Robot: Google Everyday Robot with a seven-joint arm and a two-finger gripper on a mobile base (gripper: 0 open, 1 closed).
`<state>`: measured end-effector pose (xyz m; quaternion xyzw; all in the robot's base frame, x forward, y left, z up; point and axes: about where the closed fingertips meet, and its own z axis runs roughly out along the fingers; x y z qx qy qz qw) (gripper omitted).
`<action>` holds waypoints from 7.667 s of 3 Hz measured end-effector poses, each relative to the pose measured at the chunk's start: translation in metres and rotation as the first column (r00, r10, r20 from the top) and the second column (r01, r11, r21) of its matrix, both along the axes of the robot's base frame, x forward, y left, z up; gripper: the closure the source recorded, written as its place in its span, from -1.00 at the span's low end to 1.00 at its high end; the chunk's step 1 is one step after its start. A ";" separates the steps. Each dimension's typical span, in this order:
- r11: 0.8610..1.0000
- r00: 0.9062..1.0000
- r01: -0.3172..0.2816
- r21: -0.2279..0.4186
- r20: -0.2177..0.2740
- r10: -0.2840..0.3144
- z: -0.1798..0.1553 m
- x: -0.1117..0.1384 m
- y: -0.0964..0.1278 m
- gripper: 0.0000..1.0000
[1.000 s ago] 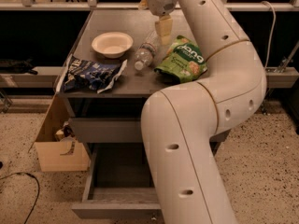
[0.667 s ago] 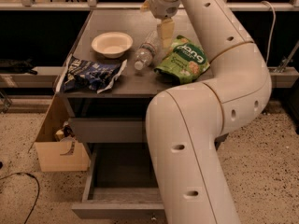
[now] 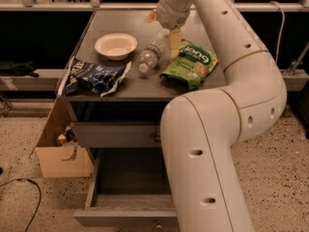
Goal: Place water bottle into middle drawer
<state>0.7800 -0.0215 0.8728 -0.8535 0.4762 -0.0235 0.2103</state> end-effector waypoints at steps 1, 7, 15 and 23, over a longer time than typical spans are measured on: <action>0.995 0.995 -0.097 0.018 -0.035 0.097 -0.012 -0.011 0.005 -1.00; 0.995 0.996 -0.087 0.039 0.008 0.087 -0.017 0.005 0.017 1.00; 0.882 0.829 0.096 0.462 0.454 -0.327 0.274 -0.243 -0.035 1.00; 0.814 0.881 0.252 0.524 0.223 -0.417 0.145 -0.377 -0.028 1.00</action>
Offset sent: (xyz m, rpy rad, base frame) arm -0.0096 0.0046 -0.0103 0.0133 0.0319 0.0827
